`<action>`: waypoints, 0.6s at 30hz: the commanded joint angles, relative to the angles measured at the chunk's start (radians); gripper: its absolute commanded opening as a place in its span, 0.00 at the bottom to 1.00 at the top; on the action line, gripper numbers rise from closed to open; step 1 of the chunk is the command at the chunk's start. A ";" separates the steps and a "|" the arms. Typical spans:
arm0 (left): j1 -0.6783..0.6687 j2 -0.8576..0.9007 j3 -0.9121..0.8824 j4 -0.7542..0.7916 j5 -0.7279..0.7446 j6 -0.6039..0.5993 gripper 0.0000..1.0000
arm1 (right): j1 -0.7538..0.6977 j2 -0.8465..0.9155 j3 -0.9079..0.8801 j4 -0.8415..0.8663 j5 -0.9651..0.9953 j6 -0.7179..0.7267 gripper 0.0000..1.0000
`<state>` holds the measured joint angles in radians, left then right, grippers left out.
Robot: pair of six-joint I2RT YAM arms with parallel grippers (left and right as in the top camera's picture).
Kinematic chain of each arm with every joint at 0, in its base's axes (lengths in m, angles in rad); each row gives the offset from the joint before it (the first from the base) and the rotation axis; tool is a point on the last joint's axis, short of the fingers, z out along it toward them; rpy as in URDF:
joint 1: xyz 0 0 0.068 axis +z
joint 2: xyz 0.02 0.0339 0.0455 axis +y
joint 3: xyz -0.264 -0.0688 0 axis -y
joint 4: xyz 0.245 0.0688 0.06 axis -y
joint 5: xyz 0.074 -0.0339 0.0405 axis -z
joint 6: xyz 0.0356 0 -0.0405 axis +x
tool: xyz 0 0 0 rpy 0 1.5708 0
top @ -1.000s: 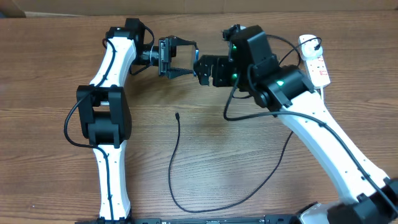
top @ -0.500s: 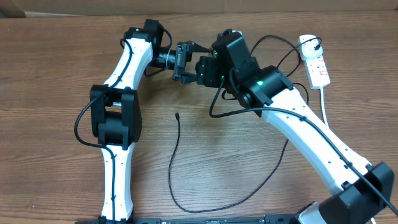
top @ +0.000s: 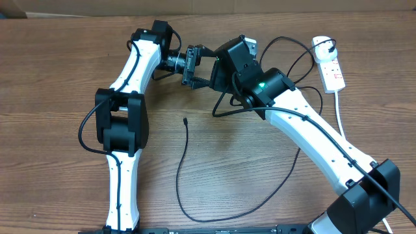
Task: Plug charger to phone and switch on socket
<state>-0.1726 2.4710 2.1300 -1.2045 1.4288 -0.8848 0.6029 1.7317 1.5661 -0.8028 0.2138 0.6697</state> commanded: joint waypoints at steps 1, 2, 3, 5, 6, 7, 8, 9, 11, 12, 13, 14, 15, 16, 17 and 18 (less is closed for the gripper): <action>0.002 0.006 0.033 0.001 0.033 -0.006 0.72 | 0.005 0.005 0.024 0.009 0.021 0.015 0.64; 0.002 0.006 0.033 0.001 0.029 -0.006 0.72 | 0.005 0.008 0.024 0.012 0.021 0.015 0.64; 0.002 0.006 0.033 0.001 0.024 -0.006 0.72 | 0.005 0.011 0.024 0.015 0.021 0.015 0.63; 0.002 0.006 0.033 0.001 0.012 -0.007 0.72 | 0.005 0.017 0.024 0.015 0.017 0.015 0.61; 0.002 0.006 0.033 0.001 0.005 -0.007 0.72 | 0.005 0.021 0.024 0.011 0.016 0.015 0.60; 0.001 0.006 0.033 0.001 -0.002 -0.006 0.72 | 0.006 0.024 0.024 0.007 0.014 0.014 0.58; 0.000 0.006 0.033 0.001 -0.010 -0.006 0.72 | 0.007 0.030 0.024 0.004 0.014 0.010 0.57; -0.002 0.006 0.033 0.001 -0.020 -0.006 0.72 | 0.008 0.035 0.024 0.003 0.014 0.010 0.57; -0.006 0.006 0.033 0.001 -0.035 -0.007 0.72 | 0.009 0.046 0.024 0.002 0.014 0.010 0.57; -0.010 0.006 0.033 0.002 -0.043 -0.009 0.72 | 0.010 0.050 0.024 0.002 0.014 0.010 0.57; -0.014 0.006 0.033 0.002 -0.053 -0.014 0.72 | 0.010 0.053 0.024 0.003 0.014 0.007 0.56; -0.018 0.006 0.033 0.002 -0.056 -0.014 0.72 | 0.010 0.055 0.024 0.004 0.014 0.008 0.56; -0.021 0.006 0.033 0.005 -0.056 -0.019 0.72 | 0.010 0.055 0.024 0.005 0.014 0.007 0.54; -0.024 0.006 0.033 0.007 -0.056 -0.022 0.72 | 0.010 0.055 0.024 0.006 0.014 0.007 0.54; -0.026 0.006 0.033 0.010 -0.057 -0.027 0.72 | 0.010 0.056 0.024 0.008 0.014 0.007 0.54; -0.028 0.006 0.033 0.011 -0.057 -0.034 0.73 | 0.010 0.056 0.024 0.008 0.014 0.007 0.52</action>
<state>-0.1841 2.4710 2.1300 -1.1984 1.3518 -0.8921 0.6048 1.7893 1.5661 -0.8013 0.2165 0.6800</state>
